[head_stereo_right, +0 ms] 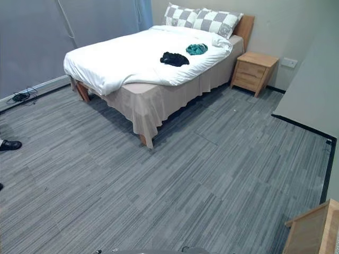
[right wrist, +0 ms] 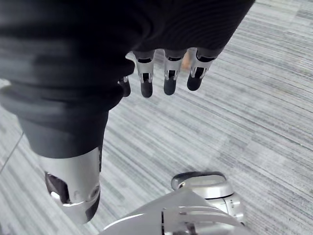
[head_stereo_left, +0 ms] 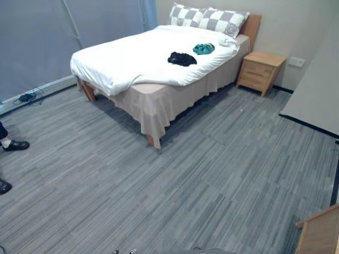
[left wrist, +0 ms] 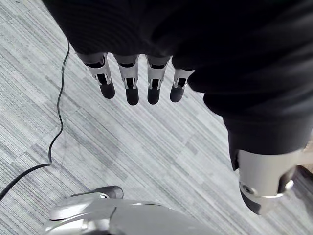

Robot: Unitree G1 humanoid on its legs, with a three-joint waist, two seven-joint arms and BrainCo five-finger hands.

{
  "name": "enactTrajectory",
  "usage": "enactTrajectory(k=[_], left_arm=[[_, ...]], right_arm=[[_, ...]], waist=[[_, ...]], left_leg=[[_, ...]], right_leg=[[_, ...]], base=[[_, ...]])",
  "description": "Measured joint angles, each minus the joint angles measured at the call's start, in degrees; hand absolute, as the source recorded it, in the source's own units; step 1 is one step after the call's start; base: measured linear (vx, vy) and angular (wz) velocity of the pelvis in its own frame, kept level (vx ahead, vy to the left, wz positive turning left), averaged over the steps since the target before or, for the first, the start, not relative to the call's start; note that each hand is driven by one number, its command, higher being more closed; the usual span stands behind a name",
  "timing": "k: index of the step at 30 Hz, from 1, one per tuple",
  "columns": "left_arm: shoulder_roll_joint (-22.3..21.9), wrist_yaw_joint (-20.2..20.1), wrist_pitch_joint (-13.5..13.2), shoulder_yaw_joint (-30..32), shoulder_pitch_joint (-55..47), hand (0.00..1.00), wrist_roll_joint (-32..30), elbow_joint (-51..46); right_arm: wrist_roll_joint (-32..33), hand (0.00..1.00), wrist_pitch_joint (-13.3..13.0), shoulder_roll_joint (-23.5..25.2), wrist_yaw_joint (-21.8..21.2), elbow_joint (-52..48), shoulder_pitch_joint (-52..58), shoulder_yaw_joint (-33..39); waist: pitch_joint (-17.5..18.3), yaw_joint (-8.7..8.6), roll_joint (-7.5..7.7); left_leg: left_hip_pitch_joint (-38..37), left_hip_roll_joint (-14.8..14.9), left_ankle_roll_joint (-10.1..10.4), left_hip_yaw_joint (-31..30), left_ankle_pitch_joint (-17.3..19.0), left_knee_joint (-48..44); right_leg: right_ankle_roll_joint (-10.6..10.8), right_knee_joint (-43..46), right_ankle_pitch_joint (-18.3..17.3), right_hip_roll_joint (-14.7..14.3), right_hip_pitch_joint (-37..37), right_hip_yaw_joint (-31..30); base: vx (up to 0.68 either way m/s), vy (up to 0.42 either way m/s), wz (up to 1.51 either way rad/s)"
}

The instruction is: Tidy the bed and pick cloth on bed and put in laundry

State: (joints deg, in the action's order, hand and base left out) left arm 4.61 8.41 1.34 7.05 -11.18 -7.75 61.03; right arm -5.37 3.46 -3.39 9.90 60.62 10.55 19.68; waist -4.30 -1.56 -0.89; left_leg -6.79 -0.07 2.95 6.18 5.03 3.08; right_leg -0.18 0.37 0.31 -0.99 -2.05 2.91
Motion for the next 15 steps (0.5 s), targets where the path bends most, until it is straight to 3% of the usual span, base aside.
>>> enactTrajectory(k=[5, 8, 11, 15], left_arm=[[-0.04, 0.46, 0.0, -0.03, 0.35, 0.0, -2.09, 0.3], [0.51, 0.46, 0.0, -0.03, 1.09, 0.0, -3.08, 0.33], [1.07, 0.49, -0.01, -0.03, 2.67, 0.0, -3.92, 0.31], [1.02, 0.52, 0.02, -0.1, 3.28, 0.0, -4.16, 0.38]], right_arm=[[-1.35, 0.0, 0.02, 0.26, -0.01, 0.12, -0.36, 0.02], [-2.05, 0.0, 0.03, 0.59, 0.02, 1.08, -1.32, 0.0], [-2.12, 0.0, 0.01, 1.11, 0.0, 1.06, -2.86, -0.01], [-2.57, 0.0, 0.01, 1.12, -0.01, 1.07, -3.79, 0.05]], waist=[[-0.04, -0.59, -0.05], [-0.32, -0.58, 0.38], [-1.73, -0.5, 1.36], [-2.62, -0.52, 1.29]], left_leg=[[-0.94, 0.58, 0.02, 0.34, -1.97, 0.91], [-2.05, 0.75, -1.42, 0.54, -3.07, 0.96], [-2.4, 0.73, -1.4, 0.49, -3.08, 0.95], [-4.54, 0.67, -0.98, 0.56, -2.81, 0.93]], right_leg=[[0.06, -2.73, 0.35, -0.59, -2.14, 0.48], [-0.45, -3.52, 0.68, -0.85, -3.16, 0.79], [-0.45, -3.76, 0.68, -0.85, -3.96, 1.35], [0.38, -3.69, 0.14, -0.67, -6.08, 1.59]], base=[[0.12, 0.021, 0.01], [0.16, 0.014, 0.01], [0.09, 0.014, 0.02], [0.02, 0.009, -0.01]])
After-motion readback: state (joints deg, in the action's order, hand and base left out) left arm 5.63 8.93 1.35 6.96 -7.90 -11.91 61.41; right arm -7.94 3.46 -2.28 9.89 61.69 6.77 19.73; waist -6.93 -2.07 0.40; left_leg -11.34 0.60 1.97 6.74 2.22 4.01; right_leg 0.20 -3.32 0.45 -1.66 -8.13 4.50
